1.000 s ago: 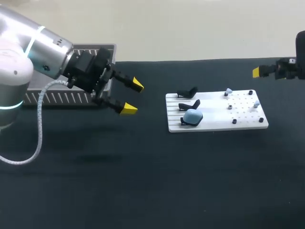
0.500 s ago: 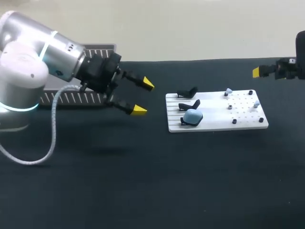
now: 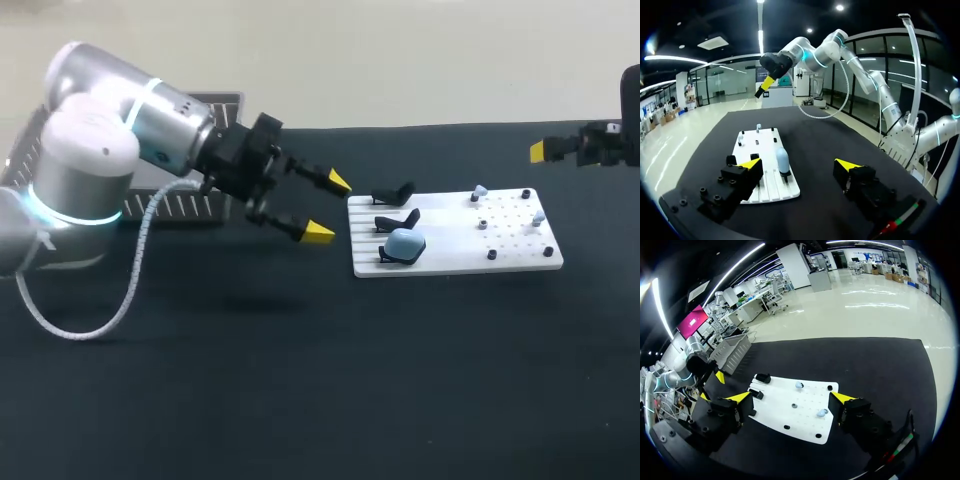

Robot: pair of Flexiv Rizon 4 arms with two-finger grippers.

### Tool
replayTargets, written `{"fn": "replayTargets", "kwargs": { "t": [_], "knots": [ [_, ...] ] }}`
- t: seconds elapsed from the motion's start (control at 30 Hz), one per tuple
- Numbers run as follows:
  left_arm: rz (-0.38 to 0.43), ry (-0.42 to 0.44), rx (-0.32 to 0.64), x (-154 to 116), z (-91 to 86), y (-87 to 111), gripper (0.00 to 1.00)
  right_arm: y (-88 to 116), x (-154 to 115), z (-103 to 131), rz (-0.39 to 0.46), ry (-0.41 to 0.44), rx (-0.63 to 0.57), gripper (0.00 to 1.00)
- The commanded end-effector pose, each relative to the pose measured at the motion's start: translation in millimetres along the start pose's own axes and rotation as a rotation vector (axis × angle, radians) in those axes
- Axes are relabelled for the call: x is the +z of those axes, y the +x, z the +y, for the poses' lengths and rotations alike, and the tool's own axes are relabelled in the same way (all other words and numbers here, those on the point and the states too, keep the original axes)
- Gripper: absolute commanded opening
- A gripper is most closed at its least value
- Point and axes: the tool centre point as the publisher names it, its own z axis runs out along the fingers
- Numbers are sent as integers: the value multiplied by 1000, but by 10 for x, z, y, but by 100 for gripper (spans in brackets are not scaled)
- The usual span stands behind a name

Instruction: Pick up each earbud case from the left stands, insert the matching earbuds, close the lid, and place the case in the box.

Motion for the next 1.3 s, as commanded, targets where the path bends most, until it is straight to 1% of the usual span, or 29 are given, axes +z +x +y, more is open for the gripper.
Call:
{"fn": "replayTargets", "kwargs": {
  "t": [0.03,0.17,0.27,0.33,0.43,0.53,0.67,0.9,0.97,1.03,1.1,1.13,1.17,1.23,1.27,1.3],
  "knots": [
    [19,-14,-37,195,-11,20,100,1,-5,0,0,1,-1,100],
    [33,-39,-61,304,-88,61,100,1,-5,0,0,1,-1,100],
    [37,-58,-53,350,-124,88,100,1,-5,0,0,1,-1,100],
    [15,-72,-30,355,-162,95,100,1,-5,0,0,1,-1,100],
    [21,-71,-22,380,-175,125,100,1,-5,0,0,1,-1,100],
    [15,-82,-29,413,-173,178,100,1,-5,0,0,1,-1,100],
    [14,-94,-37,441,-152,199,100,1,-5,0,0,1,-1,100],
    [17,-105,-35,457,-68,244,100,1,-5,0,0,1,-1,100],
    [20,-106,-38,465,-51,258,89,1,-5,0,0,1,-1,100],
    [20,-106,-41,483,-29,271,87,1,-5,0,0,1,-1,100],
    [18,-101,-45,514,-3,283,69,1,-5,0,0,1,-1,100],
    [17,-97,-47,531,8,290,66,1,-5,0,0,1,-1,100],
    [17,-95,-48,552,22,294,68,1,-5,0,0,1,-1,100],
    [21,-91,-51,580,48,299,79,1,-5,0,0,1,-1,100],
    [20,-90,-53,591,63,303,82,1,-5,0,0,1,-1,100],
    [21,-88,-54,601,78,305,80,1,-5,0,0,1,-1,100]
  ]
}}
